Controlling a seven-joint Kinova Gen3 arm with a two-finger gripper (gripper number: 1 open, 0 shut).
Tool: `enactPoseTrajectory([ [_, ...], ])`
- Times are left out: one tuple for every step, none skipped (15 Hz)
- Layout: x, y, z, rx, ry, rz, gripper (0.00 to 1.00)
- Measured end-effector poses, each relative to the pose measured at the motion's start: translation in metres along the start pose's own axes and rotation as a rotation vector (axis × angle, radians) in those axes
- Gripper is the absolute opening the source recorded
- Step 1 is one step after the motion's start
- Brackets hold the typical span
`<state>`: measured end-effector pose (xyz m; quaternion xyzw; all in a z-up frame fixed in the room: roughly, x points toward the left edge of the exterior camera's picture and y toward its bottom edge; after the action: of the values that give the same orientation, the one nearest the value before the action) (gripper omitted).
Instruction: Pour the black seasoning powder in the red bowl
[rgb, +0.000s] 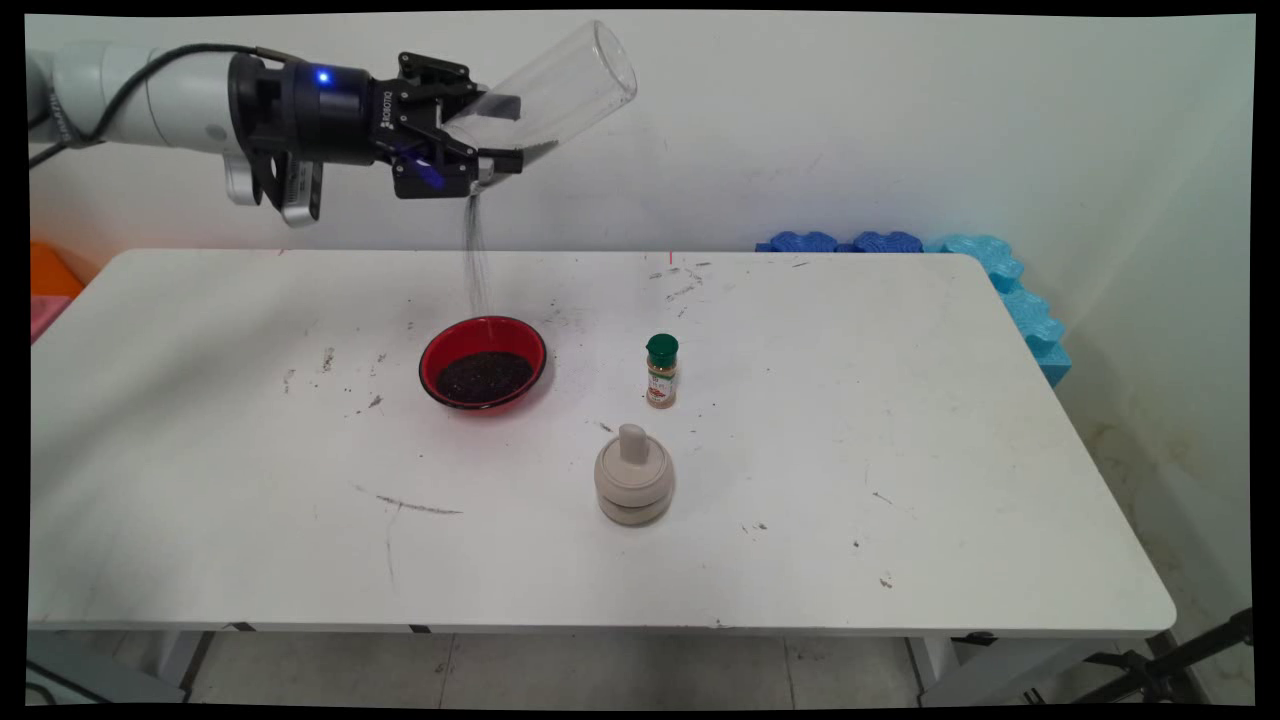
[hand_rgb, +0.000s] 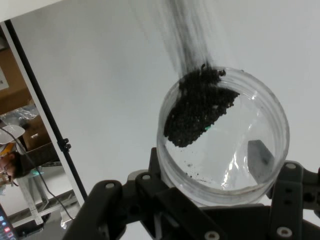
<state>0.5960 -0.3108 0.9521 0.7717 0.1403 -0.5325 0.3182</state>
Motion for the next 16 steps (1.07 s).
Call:
enactPoseTrajectory([
  [-0.0004,0.0005,0.0000,-0.002,-0.003,0.001,0.00],
  [-0.0009,0.0008,-0.0001,-0.004,-0.006,0.003,0.00],
  [-0.0014,0.0011,-0.0001,-0.006,-0.009,0.004,0.00],
  [-0.0017,0.0014,0.0001,-0.007,-0.011,0.005,0.00],
  [-0.0021,0.0018,0.0001,-0.009,-0.013,0.006,0.00],
  [-0.0024,0.0022,0.0001,-0.010,-0.015,0.008,0.00],
  [-0.0027,0.0026,0.0002,-0.011,-0.017,0.009,0.00],
  [-0.0028,0.0029,0.0003,-0.013,-0.019,0.010,0.00],
  [-0.0031,0.0032,0.0004,-0.014,-0.020,0.012,0.00],
  [-0.0033,0.0035,0.0007,-0.015,-0.021,0.014,0.00],
  [-0.0034,0.0036,0.0009,-0.015,-0.021,0.018,0.00],
  [-0.0033,0.0037,0.0012,-0.015,-0.020,0.024,0.00],
  [-0.0029,0.0036,0.0013,-0.013,-0.017,0.029,0.00],
  [-0.0025,0.0034,0.0011,-0.011,-0.015,0.036,0.00],
  [-0.0020,0.0032,0.0009,-0.009,-0.011,0.043,0.00],
  [-0.0015,0.0030,0.0006,-0.007,-0.006,0.052,0.00],
])
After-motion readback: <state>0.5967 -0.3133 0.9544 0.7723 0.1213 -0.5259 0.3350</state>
